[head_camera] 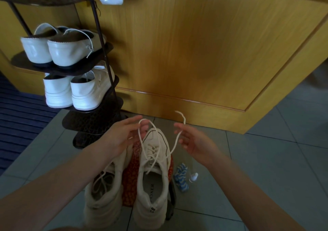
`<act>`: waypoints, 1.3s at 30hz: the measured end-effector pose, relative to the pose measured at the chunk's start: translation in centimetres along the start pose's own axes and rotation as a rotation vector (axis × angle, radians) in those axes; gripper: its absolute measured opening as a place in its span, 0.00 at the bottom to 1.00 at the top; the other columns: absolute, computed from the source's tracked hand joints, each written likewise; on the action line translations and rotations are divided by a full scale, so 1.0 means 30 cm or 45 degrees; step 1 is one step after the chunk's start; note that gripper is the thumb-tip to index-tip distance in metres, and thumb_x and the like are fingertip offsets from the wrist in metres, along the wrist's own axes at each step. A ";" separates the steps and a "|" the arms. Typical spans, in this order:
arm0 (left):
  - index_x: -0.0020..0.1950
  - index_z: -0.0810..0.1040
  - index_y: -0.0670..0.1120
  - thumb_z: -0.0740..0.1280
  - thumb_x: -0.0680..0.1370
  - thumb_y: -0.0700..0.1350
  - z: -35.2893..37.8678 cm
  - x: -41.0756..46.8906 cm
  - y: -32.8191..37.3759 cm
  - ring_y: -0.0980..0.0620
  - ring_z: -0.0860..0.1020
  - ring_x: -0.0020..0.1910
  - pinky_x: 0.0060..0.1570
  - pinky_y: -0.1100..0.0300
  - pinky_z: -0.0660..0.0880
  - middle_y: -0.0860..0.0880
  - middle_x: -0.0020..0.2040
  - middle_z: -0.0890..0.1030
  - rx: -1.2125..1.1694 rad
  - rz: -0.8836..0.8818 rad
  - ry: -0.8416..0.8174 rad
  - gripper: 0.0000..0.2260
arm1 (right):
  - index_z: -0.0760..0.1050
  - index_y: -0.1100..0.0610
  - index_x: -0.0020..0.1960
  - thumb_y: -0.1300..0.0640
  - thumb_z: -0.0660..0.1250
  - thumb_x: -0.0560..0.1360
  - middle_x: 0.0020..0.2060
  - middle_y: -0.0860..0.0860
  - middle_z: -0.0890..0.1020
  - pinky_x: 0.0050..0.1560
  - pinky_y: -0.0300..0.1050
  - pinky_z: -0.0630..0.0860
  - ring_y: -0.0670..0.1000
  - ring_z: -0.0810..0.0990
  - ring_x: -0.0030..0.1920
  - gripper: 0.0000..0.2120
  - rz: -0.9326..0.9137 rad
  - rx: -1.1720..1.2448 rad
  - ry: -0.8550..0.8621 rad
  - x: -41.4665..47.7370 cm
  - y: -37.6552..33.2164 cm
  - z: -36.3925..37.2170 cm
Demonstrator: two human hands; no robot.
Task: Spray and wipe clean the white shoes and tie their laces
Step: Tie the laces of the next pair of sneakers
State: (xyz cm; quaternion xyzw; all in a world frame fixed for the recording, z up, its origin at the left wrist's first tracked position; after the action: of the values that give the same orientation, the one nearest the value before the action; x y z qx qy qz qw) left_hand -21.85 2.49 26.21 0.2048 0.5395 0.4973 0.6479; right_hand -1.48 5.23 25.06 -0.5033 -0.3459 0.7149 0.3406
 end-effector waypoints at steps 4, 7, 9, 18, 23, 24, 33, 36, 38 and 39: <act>0.67 0.69 0.46 0.63 0.74 0.28 -0.005 -0.005 -0.010 0.54 0.79 0.53 0.47 0.59 0.77 0.51 0.58 0.78 0.222 0.151 -0.044 0.23 | 0.81 0.56 0.42 0.55 0.69 0.73 0.40 0.52 0.80 0.32 0.39 0.70 0.47 0.74 0.32 0.05 0.034 -0.222 -0.103 0.000 0.041 0.021; 0.61 0.74 0.52 0.62 0.74 0.27 0.014 -0.015 0.001 0.58 0.78 0.56 0.44 0.64 0.78 0.53 0.62 0.74 0.343 0.310 -0.100 0.23 | 0.80 0.59 0.43 0.57 0.68 0.74 0.39 0.53 0.81 0.39 0.45 0.70 0.51 0.74 0.37 0.05 0.024 -0.172 -0.177 0.000 0.066 0.028; 0.60 0.74 0.52 0.63 0.74 0.28 0.018 -0.008 0.004 0.57 0.78 0.56 0.46 0.64 0.79 0.51 0.62 0.74 0.340 0.274 -0.086 0.22 | 0.79 0.59 0.45 0.55 0.68 0.74 0.37 0.52 0.81 0.38 0.45 0.69 0.51 0.74 0.36 0.07 0.010 -0.165 -0.196 -0.004 0.069 0.034; 0.64 0.74 0.41 0.76 0.67 0.50 -0.019 -0.035 -0.053 0.50 0.78 0.56 0.60 0.55 0.74 0.47 0.57 0.79 0.900 0.017 -0.132 0.29 | 0.81 0.57 0.46 0.53 0.70 0.73 0.38 0.50 0.81 0.36 0.41 0.72 0.49 0.74 0.36 0.08 -0.155 -0.404 -0.251 -0.044 0.037 0.049; 0.53 0.81 0.45 0.72 0.71 0.42 -0.004 -0.068 -0.047 0.55 0.82 0.44 0.44 0.69 0.77 0.47 0.49 0.83 0.921 0.008 -0.249 0.11 | 0.82 0.57 0.47 0.51 0.68 0.74 0.37 0.49 0.82 0.37 0.38 0.73 0.44 0.75 0.34 0.10 -0.441 -0.602 -0.158 -0.049 -0.024 0.076; 0.52 0.82 0.45 0.72 0.72 0.42 0.000 -0.069 -0.046 0.54 0.81 0.46 0.47 0.67 0.77 0.48 0.49 0.83 0.927 0.016 -0.265 0.09 | 0.82 0.55 0.47 0.51 0.68 0.74 0.39 0.51 0.82 0.41 0.39 0.74 0.45 0.77 0.36 0.09 -0.498 -0.663 -0.169 -0.046 -0.037 0.090; 0.45 0.81 0.40 0.69 0.74 0.48 0.055 -0.072 -0.035 0.52 0.80 0.37 0.44 0.61 0.76 0.46 0.37 0.82 0.938 0.119 -0.396 0.11 | 0.82 0.57 0.42 0.50 0.63 0.78 0.32 0.51 0.81 0.37 0.39 0.71 0.43 0.76 0.32 0.15 -0.617 -1.109 -0.270 0.006 -0.054 0.192; 0.49 0.81 0.40 0.67 0.76 0.44 0.029 -0.070 -0.032 0.51 0.82 0.38 0.44 0.60 0.79 0.44 0.40 0.84 0.769 0.055 -0.314 0.09 | 0.79 0.52 0.37 0.44 0.60 0.78 0.29 0.49 0.79 0.38 0.45 0.71 0.47 0.74 0.31 0.17 -0.599 -1.244 -0.165 0.004 -0.039 0.140; 0.50 0.82 0.42 0.66 0.76 0.44 0.012 -0.069 -0.032 0.51 0.83 0.41 0.45 0.60 0.79 0.44 0.43 0.85 0.708 -0.005 -0.287 0.08 | 0.80 0.50 0.38 0.45 0.64 0.76 0.33 0.50 0.79 0.43 0.42 0.70 0.47 0.75 0.41 0.13 -0.606 -1.262 -0.145 -0.016 -0.033 0.099; 0.51 0.82 0.43 0.67 0.76 0.44 0.005 -0.065 -0.035 0.51 0.83 0.43 0.48 0.59 0.78 0.44 0.45 0.85 0.672 -0.052 -0.284 0.08 | 0.80 0.48 0.38 0.45 0.66 0.74 0.35 0.49 0.78 0.45 0.37 0.68 0.45 0.74 0.44 0.10 -0.601 -1.223 -0.145 -0.030 -0.029 0.084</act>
State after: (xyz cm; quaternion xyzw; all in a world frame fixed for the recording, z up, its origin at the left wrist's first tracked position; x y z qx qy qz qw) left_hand -21.12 0.39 26.38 0.4088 0.5796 0.3008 0.6376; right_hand -3.53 4.56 26.86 -0.4713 -0.7557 0.4063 0.2042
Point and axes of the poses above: each hand's wrist, its own x-axis towards the middle knuckle, its own z-axis out of the palm, y = z × x, the point moved 3 cm from there along x, towards the middle knuckle
